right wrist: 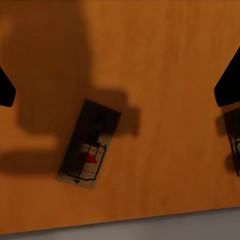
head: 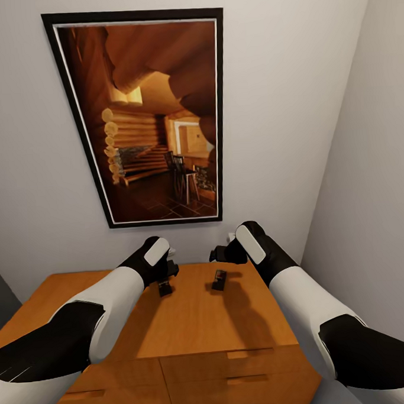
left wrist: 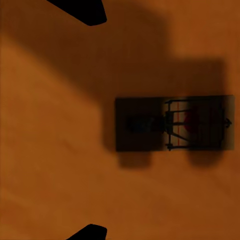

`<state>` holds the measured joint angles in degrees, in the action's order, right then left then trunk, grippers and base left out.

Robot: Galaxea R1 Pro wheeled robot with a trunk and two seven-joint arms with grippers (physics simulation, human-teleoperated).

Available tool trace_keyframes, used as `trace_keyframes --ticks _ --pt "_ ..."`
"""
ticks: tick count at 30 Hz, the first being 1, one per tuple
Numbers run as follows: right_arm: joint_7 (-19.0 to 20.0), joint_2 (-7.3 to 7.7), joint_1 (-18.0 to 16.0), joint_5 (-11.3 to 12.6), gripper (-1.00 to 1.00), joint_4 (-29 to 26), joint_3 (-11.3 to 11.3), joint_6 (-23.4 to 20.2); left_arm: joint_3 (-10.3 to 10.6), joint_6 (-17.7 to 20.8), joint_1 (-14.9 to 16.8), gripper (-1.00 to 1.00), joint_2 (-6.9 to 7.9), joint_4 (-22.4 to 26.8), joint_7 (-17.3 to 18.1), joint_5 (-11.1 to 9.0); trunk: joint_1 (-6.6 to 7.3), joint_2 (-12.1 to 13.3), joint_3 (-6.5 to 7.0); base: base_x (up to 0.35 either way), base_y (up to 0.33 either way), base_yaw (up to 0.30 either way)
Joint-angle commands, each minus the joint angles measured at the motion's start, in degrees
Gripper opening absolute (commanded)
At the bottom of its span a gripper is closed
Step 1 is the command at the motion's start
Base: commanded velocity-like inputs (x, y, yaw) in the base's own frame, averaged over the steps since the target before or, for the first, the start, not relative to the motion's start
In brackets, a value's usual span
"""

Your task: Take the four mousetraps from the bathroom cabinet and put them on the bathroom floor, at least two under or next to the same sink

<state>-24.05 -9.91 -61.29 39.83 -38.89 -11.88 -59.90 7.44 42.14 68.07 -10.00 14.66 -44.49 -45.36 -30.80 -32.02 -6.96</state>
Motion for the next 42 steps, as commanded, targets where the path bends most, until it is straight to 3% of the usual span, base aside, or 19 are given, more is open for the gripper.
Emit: trace_keyframes --ticks 1,15,28,42 --pt "-0.60 0.02 -0.06 0.60 1.00 -0.05 -0.16 -0.10 0.27 0.20 0.05 1.00 0.00 0.08 -0.35 -0.40 -0.25 -0.52 -0.30 0.000 0.000 0.000" --pt "-0.59 0.02 -0.06 0.60 1.00 -0.05 -0.16 -0.10 0.26 0.27 0.05 1.00 0.00 0.04 2.41 -0.43 -0.69 -1.33 -0.66 0.000 0.000 0.000" --pt "-0.62 -0.02 -0.06 0.60 1.00 -0.05 -0.16 -0.10 0.47 0.40 0.05 1.00 0.00 -0.04 2.67 -0.28 -0.69 -1.33 -0.66 0.000 0.000 0.000" --pt "-0.63 -0.02 -0.06 0.60 1.00 -0.05 -0.16 -0.10 0.57 1.70 0.05 1.00 0.04 -0.13 2.36 -0.11 -3.76 -6.94 -3.17 0.000 0.000 0.000"
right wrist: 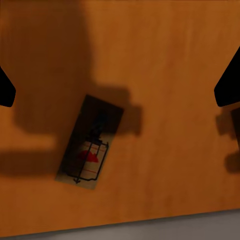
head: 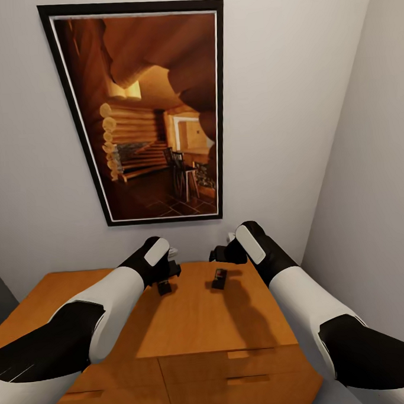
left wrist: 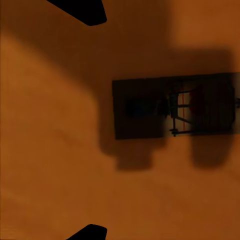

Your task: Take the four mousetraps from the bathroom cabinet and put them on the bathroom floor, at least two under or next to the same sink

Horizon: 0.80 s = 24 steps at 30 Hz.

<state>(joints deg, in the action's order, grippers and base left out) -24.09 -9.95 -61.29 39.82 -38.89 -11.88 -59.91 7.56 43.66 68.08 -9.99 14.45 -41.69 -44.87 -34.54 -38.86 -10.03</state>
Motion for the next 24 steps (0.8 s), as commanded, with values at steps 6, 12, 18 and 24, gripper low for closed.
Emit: trace_keyframes --ticks 6,12,18,24 --pt "-0.59 0.02 -0.06 0.61 1.00 -0.05 -0.16 -0.09 0.45 0.39 0.04 1.00 -0.01 -0.56 -0.48 -0.58 -1.34 -2.51 -1.18 0.000 0.000 0.000" --pt "-0.61 0.02 -0.06 0.61 1.00 -0.05 -0.16 -0.09 0.44 1.21 0.04 1.00 -0.01 -1.44 -0.51 -0.55 -2.00 -3.71 -1.72 0.000 0.000 0.000" --pt "-0.61 0.02 -0.06 0.61 1.00 -0.05 -0.16 -0.09 0.44 1.59 0.04 1.00 -0.01 -1.61 -0.51 -0.50 -2.00 -3.71 -1.72 0.000 0.000 0.000" --pt "-0.61 0.02 -0.09 0.61 1.00 -0.05 -0.16 -0.09 0.44 1.67 0.04 1.00 -0.01 -1.61 -0.50 -0.49 -2.00 -3.71 -1.72 0.000 0.000 0.000"
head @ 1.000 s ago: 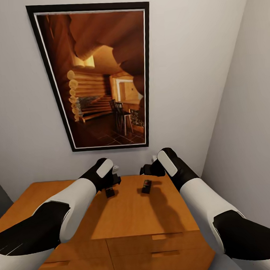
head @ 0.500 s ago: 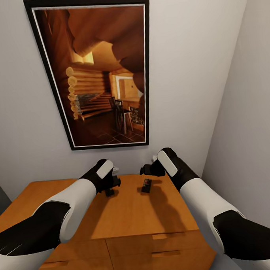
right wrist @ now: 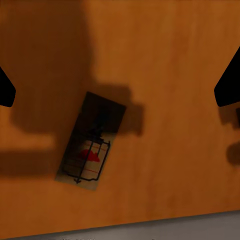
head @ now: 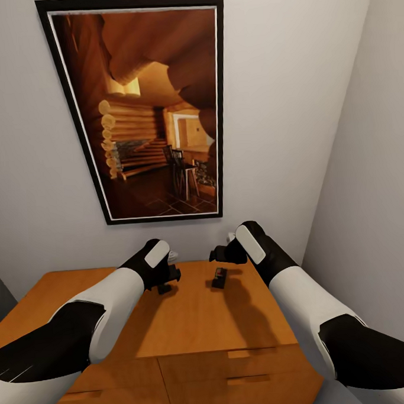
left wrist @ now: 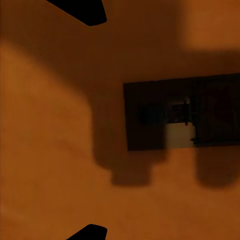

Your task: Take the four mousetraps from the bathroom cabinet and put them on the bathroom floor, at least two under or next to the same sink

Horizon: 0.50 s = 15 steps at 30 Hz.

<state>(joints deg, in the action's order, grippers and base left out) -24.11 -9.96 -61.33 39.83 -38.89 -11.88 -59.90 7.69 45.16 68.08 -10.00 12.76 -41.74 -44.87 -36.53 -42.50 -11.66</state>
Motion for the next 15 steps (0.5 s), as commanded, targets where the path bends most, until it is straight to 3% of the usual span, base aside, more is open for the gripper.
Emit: trace_keyframes --ticks 1,12,15 --pt "-0.59 0.03 -0.05 0.60 1.00 -0.05 -0.16 -0.10 0.30 0.17 0.04 1.00 0.00 0.07 -0.45 -0.48 -0.02 -0.08 -0.09 0.000 0.000 0.000" --pt "-0.59 0.03 -0.07 0.60 1.00 -0.05 -0.16 -0.10 0.30 0.13 0.04 1.00 0.05 0.10 -0.45 -0.42 -0.02 -0.08 -0.09 0.000 0.000 0.000" --pt "-0.59 0.03 -0.06 0.60 1.00 -0.05 -0.16 -0.10 0.30 0.12 0.04 1.00 0.04 0.13 -0.45 -0.41 -0.67 -1.28 -0.63 0.000 0.000 0.000"
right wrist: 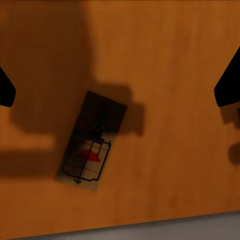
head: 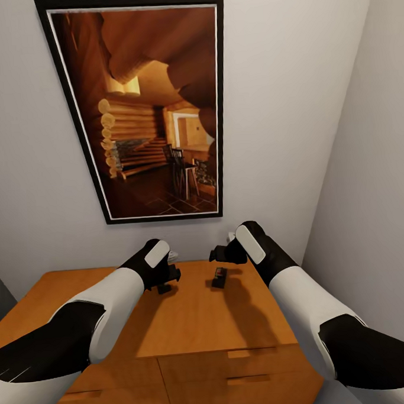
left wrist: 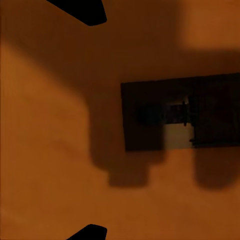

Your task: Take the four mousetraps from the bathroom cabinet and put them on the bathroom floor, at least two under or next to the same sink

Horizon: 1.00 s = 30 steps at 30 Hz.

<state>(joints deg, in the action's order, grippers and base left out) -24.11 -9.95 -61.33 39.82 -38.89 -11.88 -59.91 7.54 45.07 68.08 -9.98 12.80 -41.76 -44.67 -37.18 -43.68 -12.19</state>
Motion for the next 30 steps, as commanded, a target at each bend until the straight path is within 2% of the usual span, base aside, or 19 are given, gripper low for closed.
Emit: trace_keyframes --ticks 1,30 --pt "-0.59 0.02 -0.05 0.61 1.00 -0.05 -0.16 -0.09 0.46 0.20 0.04 1.00 0.01 0.09 -0.43 -0.60 -0.24 -0.49 -0.28 0.000 0.000 0.000" --pt "-0.59 0.02 -0.04 0.61 1.00 -0.05 -0.16 -0.09 0.46 0.19 0.04 1.00 0.05 0.17 -0.43 -0.59 -6.61 -12.12 -5.48 0.000 0.000 0.000"
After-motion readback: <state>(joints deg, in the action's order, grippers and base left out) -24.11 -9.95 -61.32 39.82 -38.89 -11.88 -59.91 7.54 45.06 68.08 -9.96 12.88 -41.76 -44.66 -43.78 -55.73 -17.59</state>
